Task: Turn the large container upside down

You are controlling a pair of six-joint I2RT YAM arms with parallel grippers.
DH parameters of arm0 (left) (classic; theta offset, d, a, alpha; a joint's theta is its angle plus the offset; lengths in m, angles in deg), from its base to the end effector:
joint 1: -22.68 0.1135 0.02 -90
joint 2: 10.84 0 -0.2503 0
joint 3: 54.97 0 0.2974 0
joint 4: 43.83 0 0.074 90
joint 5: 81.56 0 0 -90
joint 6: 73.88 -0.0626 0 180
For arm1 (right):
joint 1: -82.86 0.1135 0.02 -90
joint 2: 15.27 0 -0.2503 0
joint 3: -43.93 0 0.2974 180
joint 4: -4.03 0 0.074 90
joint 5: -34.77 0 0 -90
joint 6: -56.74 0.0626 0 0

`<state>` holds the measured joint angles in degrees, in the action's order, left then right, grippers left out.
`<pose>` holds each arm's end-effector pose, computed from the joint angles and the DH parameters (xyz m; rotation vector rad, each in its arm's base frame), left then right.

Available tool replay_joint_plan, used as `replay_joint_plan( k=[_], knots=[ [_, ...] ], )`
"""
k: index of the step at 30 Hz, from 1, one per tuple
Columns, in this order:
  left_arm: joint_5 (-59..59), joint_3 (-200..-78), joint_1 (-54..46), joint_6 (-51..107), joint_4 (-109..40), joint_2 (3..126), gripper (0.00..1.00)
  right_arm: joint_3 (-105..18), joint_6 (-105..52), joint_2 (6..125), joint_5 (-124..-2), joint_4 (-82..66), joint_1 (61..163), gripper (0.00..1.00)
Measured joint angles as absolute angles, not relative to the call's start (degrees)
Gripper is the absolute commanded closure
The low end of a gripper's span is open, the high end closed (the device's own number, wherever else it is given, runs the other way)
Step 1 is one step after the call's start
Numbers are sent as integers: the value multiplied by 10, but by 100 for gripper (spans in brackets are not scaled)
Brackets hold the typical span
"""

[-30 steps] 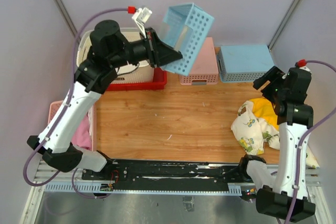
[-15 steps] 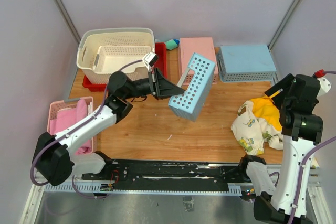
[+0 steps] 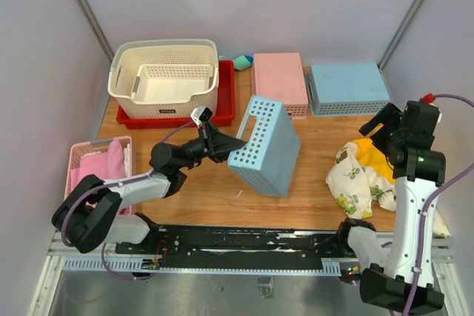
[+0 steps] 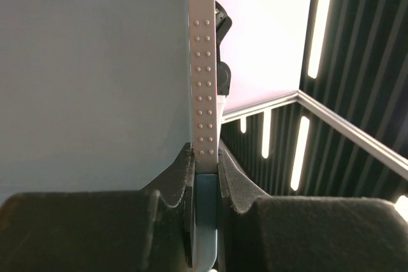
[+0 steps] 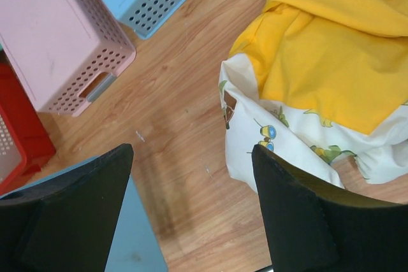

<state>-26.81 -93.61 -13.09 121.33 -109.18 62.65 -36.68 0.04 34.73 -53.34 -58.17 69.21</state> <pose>0.2229 -0.2051 0.2470 -0.1544 1.5603 -2.4055 0.2244 -0.0566 0.3851 0.8650 1.9425 0.1683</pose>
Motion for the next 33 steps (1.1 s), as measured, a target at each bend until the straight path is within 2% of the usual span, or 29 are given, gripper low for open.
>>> replay_joint_plan(
  k=[7, 10, 15, 19, 23, 26, 28, 33],
  knots=[
    [-205, -826, -130, 1269, -1182, 674, 99, -328, -40, 373, -632, -552, 692, 24],
    [-183, -791, -130, 1271, -1191, 678, 83, -310, -52, 381, -662, -544, 692, 24],
    [-172, -748, -128, 1258, -1191, 704, 33, -304, -61, 384, -689, -536, 692, 24],
    [-177, -712, -127, 1239, -1189, 729, 16, -297, -64, 382, -705, -526, 692, 24],
    [-191, -696, -125, 1196, -1174, 715, 8, -270, -66, 378, -722, -522, 692, 24],
    [-198, -698, -122, 1148, -1100, 665, 1, -259, -68, 378, -731, -525, 694, 24],
    [-198, -707, -122, 1106, -1010, 614, 1, -256, -70, 376, -733, -525, 698, 24],
    [-145, -794, -122, 964, -661, 464, 1, -237, -76, 365, -740, -527, 715, 24]
  ],
)
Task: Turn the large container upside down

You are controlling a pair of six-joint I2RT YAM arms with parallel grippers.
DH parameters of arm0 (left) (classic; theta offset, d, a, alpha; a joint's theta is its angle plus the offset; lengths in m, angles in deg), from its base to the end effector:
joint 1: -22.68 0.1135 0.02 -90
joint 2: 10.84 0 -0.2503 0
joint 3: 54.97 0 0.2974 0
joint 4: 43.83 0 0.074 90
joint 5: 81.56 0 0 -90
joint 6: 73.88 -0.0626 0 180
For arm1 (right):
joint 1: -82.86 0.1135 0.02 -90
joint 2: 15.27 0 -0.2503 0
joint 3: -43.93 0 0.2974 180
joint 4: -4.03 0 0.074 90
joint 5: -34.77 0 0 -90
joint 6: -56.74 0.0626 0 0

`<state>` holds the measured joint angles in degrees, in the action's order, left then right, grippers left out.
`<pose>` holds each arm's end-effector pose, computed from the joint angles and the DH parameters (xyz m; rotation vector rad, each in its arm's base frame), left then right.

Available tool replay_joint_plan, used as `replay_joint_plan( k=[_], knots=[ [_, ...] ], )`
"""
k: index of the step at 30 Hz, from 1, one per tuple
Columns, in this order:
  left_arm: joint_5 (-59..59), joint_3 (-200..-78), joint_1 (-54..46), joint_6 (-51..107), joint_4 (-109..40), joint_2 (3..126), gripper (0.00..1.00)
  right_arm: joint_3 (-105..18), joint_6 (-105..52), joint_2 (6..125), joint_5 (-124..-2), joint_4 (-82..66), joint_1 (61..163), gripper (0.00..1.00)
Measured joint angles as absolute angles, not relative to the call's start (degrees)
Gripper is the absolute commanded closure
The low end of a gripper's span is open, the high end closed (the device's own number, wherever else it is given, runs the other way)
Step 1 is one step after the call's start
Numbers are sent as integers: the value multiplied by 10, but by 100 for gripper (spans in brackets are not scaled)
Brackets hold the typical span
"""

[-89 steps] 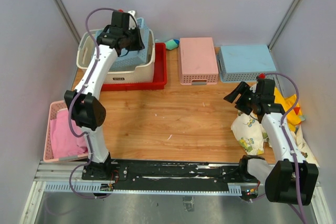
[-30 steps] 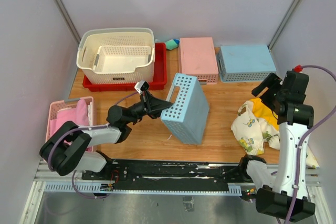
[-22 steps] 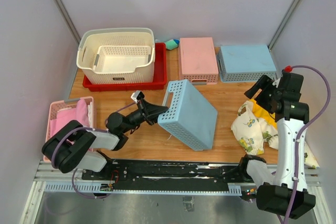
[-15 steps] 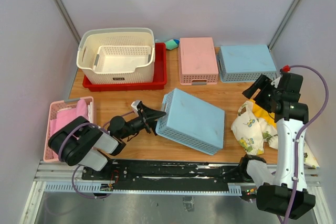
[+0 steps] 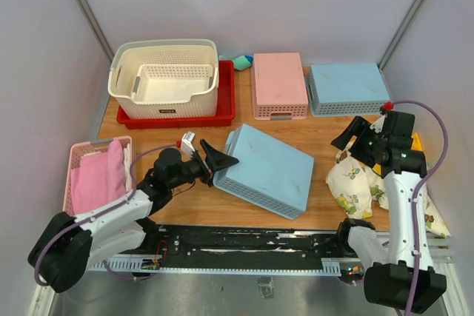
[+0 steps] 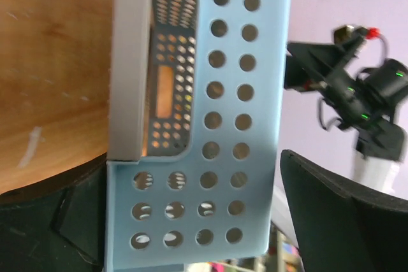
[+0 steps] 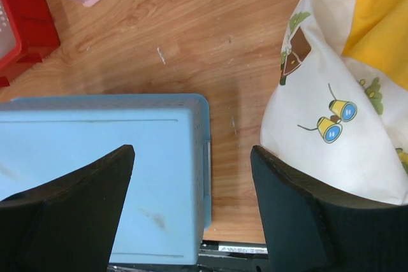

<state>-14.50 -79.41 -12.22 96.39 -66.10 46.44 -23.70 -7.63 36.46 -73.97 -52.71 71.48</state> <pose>0.2026 -0.1711 0.1387 -0.4833 2.0740 -1.7010 0.2508 -0.0300 0.3043 0.5609 2.2183 0.5030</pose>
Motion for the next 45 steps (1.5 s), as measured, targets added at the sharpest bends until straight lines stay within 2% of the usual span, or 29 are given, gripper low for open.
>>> replay_joint_plan(
  k=[6, 10, 22, 33, 38, 45],
  knots=[
    [-70, -901, -121, 816, -402, 458, 1, -205, -77, 368, -748, -529, 746, 24],
    [-59, -938, -119, 755, -347, 491, 1, -196, -77, 380, -755, -529, 760, 23],
    [-4, -1011, -131, 640, -267, 477, 1, -196, -78, 398, -762, -529, 768, 22],
    [24, -1080, -132, 534, -265, 495, 1, -196, -92, 409, -774, -531, 775, 22],
    [5, -1121, -132, 463, -287, 532, 1, -196, -92, 409, -770, -531, 778, 21],
    [-88, -1177, -131, 425, -334, 635, 1, -197, -90, 408, -766, -528, 779, 21]
  ],
)
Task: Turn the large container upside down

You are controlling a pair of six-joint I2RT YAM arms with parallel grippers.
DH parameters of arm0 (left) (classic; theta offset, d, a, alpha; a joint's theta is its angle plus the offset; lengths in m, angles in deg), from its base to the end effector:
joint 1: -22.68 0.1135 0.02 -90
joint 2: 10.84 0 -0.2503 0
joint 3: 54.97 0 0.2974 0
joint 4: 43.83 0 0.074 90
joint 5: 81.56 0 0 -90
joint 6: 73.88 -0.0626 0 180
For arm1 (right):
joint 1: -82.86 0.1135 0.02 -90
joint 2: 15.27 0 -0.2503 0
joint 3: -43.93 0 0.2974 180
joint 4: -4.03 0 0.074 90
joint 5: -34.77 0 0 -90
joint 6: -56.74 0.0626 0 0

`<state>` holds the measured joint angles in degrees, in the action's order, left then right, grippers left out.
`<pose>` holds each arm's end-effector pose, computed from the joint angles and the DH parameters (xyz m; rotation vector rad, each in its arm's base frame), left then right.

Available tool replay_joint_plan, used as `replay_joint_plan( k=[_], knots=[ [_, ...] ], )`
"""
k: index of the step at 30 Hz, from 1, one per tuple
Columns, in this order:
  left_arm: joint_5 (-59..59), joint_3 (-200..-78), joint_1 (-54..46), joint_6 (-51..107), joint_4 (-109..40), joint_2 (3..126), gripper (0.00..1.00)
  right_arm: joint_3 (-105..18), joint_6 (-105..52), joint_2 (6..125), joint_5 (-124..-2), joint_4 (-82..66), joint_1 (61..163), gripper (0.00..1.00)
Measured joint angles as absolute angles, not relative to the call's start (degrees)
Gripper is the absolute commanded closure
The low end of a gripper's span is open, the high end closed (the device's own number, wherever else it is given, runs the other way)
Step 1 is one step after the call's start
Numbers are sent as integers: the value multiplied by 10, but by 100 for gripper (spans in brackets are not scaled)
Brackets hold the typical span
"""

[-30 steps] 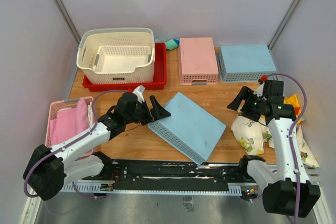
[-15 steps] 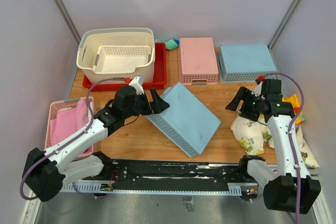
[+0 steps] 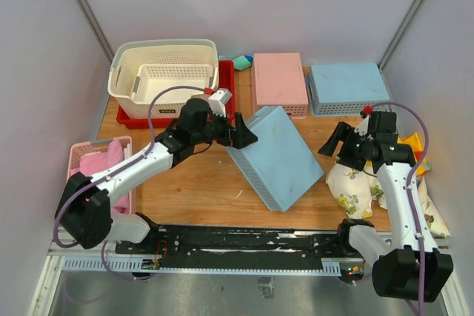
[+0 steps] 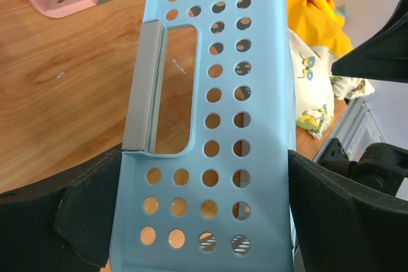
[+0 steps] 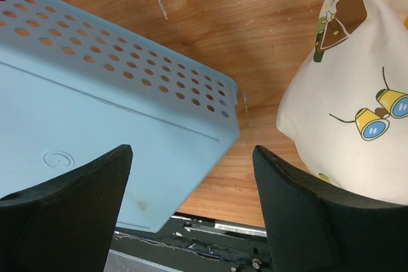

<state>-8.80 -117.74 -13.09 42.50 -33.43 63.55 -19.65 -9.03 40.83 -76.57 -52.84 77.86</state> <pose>0.2877 -0.2301 0.2445 0.3794 2.0407 -0.9867 0.2624 -0.0001 0.2595 0.4506 2.4017 0.6035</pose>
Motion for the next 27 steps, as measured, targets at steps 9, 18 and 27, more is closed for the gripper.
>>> replay_joint_plan(
  k=[9, 18, 27],
  knots=[
    [-200, -1290, -131, 408, -337, 766, 1, -200, -80, 381, -767, -520, 779, 20],
    [-296, -1407, -126, 385, -272, 837, 1, -215, -99, 332, -819, -493, 779, 20],
    [-437, -1392, -114, 484, -399, 850, 1, -194, -106, 310, -940, -408, 780, 20]
  ],
)
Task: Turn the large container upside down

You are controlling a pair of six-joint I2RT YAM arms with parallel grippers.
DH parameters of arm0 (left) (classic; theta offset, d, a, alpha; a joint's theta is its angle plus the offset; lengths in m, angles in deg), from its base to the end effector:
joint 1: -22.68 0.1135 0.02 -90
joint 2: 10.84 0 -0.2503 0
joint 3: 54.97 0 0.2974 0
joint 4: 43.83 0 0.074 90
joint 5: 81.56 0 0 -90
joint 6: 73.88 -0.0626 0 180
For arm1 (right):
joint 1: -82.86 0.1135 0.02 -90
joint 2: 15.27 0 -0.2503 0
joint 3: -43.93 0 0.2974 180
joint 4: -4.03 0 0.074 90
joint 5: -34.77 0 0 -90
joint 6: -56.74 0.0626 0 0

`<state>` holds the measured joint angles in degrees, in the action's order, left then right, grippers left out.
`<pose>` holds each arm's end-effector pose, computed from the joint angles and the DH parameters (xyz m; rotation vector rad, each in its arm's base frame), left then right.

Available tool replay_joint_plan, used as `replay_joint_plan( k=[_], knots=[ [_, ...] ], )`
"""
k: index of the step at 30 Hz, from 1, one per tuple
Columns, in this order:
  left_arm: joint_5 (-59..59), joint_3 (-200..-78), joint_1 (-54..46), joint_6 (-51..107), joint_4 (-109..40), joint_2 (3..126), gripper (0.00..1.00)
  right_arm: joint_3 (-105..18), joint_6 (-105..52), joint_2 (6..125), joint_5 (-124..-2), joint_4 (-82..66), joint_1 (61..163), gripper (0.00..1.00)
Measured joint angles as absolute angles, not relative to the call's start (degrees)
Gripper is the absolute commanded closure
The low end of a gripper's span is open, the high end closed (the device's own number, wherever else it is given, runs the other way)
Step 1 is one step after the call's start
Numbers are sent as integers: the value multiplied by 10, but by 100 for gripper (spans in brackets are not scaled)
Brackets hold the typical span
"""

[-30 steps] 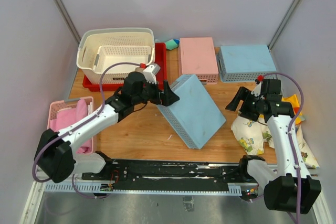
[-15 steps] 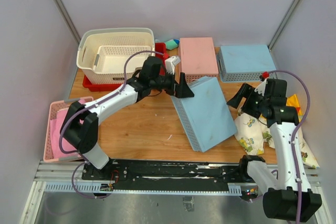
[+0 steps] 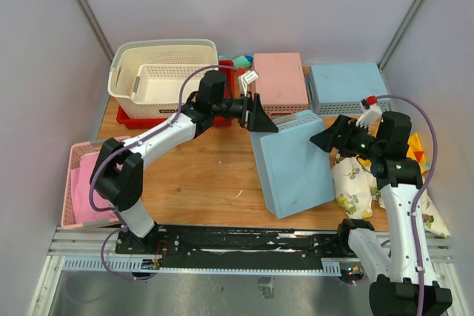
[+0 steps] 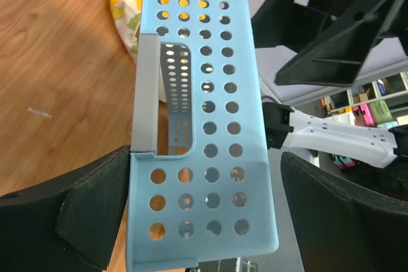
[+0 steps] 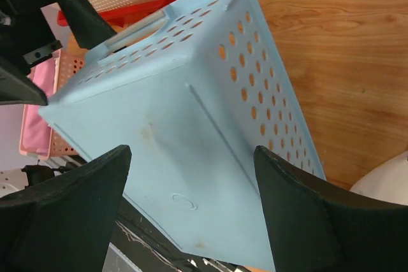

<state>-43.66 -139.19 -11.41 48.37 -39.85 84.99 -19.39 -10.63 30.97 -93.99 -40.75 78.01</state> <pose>0.3409 -0.2904 0.2724 0.7490 1.9231 -1.5954 0.2424 0.0188 0.3245 0.0622 2.0507 0.8849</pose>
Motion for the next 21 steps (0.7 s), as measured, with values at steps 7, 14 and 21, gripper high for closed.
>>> replay_joint_plan(
  k=[7, 14, 21],
  knots=[
    [-340, -1412, -114, 444, -314, 851, 1, -189, -106, 312, -953, -392, 780, 20],
    [-159, -1499, -150, 366, -222, 850, 1, -180, -106, 301, -909, -415, 780, 20],
    [-32, -1473, -188, 340, -217, 818, 1, -165, -106, 278, -844, -437, 780, 20]
  ],
)
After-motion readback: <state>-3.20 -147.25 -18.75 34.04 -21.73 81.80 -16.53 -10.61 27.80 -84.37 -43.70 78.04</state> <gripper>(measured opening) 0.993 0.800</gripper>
